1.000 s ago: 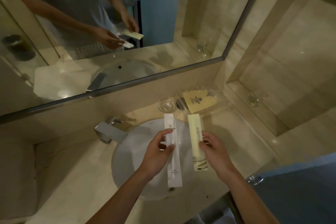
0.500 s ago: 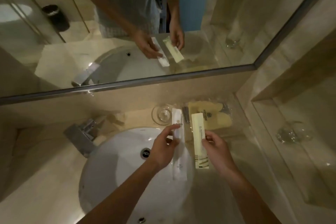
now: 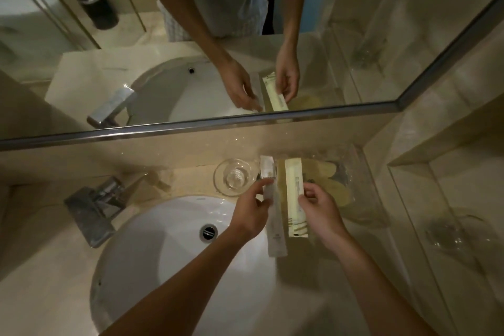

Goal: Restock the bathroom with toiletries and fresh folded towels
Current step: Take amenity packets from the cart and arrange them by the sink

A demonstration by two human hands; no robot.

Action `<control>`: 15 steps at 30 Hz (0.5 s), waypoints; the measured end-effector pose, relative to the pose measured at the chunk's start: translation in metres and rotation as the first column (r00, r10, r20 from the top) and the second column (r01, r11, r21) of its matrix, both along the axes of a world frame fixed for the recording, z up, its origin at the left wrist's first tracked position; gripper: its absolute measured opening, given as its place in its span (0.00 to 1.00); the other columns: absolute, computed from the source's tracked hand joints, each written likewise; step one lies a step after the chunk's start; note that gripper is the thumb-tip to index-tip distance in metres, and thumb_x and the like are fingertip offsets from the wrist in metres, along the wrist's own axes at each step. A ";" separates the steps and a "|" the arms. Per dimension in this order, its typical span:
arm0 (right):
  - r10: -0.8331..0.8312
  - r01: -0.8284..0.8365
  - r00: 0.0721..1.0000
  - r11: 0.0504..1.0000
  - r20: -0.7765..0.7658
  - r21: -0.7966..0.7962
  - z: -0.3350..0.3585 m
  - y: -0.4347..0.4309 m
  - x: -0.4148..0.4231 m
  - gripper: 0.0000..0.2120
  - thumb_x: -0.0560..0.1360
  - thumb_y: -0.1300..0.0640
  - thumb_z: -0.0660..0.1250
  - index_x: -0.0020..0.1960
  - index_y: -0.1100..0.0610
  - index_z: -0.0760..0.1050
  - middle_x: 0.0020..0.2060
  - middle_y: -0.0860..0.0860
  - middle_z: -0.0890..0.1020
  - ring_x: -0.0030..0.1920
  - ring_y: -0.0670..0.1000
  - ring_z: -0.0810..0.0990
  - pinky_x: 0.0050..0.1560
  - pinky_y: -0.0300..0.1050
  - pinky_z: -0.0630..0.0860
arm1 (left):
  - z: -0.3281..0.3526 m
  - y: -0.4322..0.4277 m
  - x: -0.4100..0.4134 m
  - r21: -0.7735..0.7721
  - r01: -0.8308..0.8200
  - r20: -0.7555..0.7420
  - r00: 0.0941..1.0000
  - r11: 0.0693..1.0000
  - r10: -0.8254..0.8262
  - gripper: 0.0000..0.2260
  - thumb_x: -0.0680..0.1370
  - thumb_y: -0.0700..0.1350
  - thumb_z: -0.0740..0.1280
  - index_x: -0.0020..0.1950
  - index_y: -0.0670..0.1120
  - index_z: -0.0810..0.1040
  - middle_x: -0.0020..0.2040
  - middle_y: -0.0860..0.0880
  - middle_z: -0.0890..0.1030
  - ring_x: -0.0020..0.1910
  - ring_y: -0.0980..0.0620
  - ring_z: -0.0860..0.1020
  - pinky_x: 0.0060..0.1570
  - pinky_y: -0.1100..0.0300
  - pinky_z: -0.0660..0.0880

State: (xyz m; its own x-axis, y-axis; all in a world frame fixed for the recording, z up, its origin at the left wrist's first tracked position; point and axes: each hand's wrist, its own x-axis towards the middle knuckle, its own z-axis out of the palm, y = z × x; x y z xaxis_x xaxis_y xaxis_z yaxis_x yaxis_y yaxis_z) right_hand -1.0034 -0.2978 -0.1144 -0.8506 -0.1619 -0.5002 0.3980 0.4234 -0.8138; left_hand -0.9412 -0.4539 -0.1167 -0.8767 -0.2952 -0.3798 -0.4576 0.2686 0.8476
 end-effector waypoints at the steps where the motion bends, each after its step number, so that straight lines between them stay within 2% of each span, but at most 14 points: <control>1: 0.012 -0.012 1.000 1.000 -0.010 0.008 -0.002 0.000 -0.005 0.14 0.80 0.62 0.63 0.64 0.53 0.75 0.54 0.50 0.81 0.50 0.46 0.81 0.42 0.33 0.76 | -0.001 0.000 -0.004 -0.014 0.006 -0.006 1.000 1.000 -0.006 0.19 0.80 0.33 0.63 0.68 0.50 0.74 0.58 0.52 0.77 0.42 0.64 0.77 0.39 0.73 0.74; 4: 0.041 -0.040 0.999 0.999 -0.027 0.027 -0.005 -0.001 -0.017 0.14 0.80 0.62 0.63 0.63 0.53 0.76 0.53 0.49 0.81 0.51 0.46 0.80 0.46 0.35 0.75 | -0.003 0.002 -0.016 -0.035 0.010 -0.015 1.000 0.999 -0.011 0.21 0.79 0.31 0.61 0.66 0.51 0.74 0.59 0.52 0.77 0.46 0.58 0.77 0.42 0.72 0.72; 6: 0.055 -0.054 0.998 0.998 -0.030 0.041 -0.008 -0.001 -0.024 0.13 0.79 0.62 0.63 0.62 0.53 0.76 0.51 0.47 0.81 0.50 0.46 0.80 0.45 0.34 0.74 | -0.003 0.004 -0.025 -0.056 0.011 -0.007 1.000 0.998 -0.011 0.22 0.79 0.31 0.61 0.68 0.50 0.74 0.61 0.53 0.76 0.55 0.50 0.78 0.50 0.66 0.75; 8: 0.068 -0.066 0.997 0.996 -0.037 0.052 -0.011 -0.002 -0.030 0.13 0.79 0.63 0.63 0.62 0.54 0.77 0.51 0.47 0.81 0.50 0.46 0.80 0.48 0.36 0.75 | -0.004 0.006 -0.031 -0.101 0.029 -0.008 1.000 0.994 -0.030 0.22 0.79 0.31 0.60 0.70 0.49 0.73 0.64 0.51 0.75 0.61 0.48 0.76 0.60 0.58 0.76; 11: 0.095 -0.093 0.995 0.993 -0.036 0.068 -0.017 -0.002 -0.036 0.14 0.79 0.62 0.64 0.63 0.54 0.77 0.51 0.47 0.82 0.51 0.46 0.81 0.51 0.39 0.76 | -0.009 0.005 -0.036 -0.178 0.068 0.011 0.998 0.982 -0.067 0.23 0.79 0.30 0.61 0.71 0.49 0.71 0.64 0.50 0.71 0.59 0.47 0.77 0.61 0.56 0.76; 15: 0.132 -0.125 0.990 0.986 -0.059 0.111 -0.021 -0.005 -0.041 0.13 0.78 0.62 0.65 0.62 0.54 0.77 0.52 0.48 0.82 0.50 0.45 0.81 0.51 0.39 0.77 | -0.016 0.005 -0.038 -0.214 0.083 0.058 0.996 0.973 -0.072 0.25 0.78 0.31 0.62 0.71 0.52 0.69 0.63 0.49 0.65 0.55 0.48 0.77 0.58 0.62 0.77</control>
State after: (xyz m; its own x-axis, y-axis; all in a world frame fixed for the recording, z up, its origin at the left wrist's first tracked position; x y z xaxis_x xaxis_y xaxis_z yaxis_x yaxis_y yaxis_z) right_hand -1.0442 -0.3029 -0.1353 -0.8578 -0.2208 -0.4642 0.2819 0.5530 -0.7840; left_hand -0.9788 -0.4492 -0.1329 -0.8819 -0.3067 -0.3581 -0.4681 0.4792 0.7424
